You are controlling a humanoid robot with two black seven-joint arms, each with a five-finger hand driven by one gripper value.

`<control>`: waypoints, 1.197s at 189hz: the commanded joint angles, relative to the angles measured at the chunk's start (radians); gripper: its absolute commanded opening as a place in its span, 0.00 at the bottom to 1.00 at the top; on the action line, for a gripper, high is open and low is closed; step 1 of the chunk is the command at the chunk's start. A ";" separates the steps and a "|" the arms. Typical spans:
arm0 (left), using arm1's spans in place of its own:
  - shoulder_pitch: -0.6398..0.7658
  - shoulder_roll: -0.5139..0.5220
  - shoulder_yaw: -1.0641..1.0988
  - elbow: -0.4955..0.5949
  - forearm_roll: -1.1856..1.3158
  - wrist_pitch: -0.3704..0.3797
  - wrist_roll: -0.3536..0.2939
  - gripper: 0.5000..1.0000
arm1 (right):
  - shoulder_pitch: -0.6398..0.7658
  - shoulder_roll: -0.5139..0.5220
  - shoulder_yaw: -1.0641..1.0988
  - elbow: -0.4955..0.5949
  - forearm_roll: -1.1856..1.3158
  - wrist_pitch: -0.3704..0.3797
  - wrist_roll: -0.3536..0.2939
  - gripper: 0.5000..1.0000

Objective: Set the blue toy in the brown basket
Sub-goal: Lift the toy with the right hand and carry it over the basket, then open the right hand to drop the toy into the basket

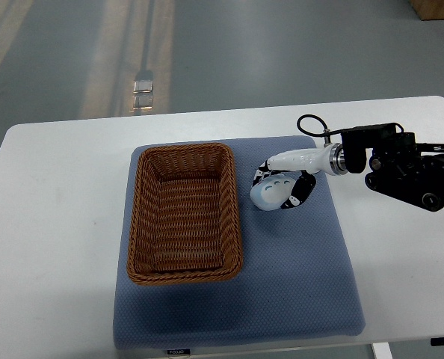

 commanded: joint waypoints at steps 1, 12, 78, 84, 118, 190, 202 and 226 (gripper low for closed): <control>-0.002 0.000 0.000 0.001 0.000 0.000 0.000 1.00 | 0.007 -0.006 0.005 -0.001 0.000 -0.009 0.000 0.15; -0.003 0.000 -0.002 0.001 0.000 0.000 0.000 1.00 | 0.015 -0.014 0.009 0.001 0.001 -0.010 0.001 0.14; -0.009 0.000 -0.002 0.001 0.000 0.000 0.000 1.00 | 0.193 -0.009 0.020 0.016 0.023 0.004 0.003 0.15; -0.009 0.000 -0.002 0.001 0.000 0.000 0.000 1.00 | 0.207 0.003 0.020 0.016 0.023 0.004 0.003 0.15; -0.009 0.000 -0.002 0.001 0.000 0.000 0.000 1.00 | 0.279 0.104 0.012 0.005 0.021 0.004 0.009 0.17; -0.009 0.000 -0.008 0.003 0.000 0.000 0.000 1.00 | 0.277 0.357 -0.032 -0.131 0.024 -0.012 0.012 0.52; -0.009 0.000 -0.008 0.003 -0.001 0.000 0.000 1.00 | 0.259 0.374 -0.034 -0.140 0.024 -0.027 0.012 0.64; -0.009 0.000 -0.008 0.004 0.000 0.000 0.000 1.00 | 0.245 0.376 -0.034 -0.140 0.026 -0.056 0.014 0.72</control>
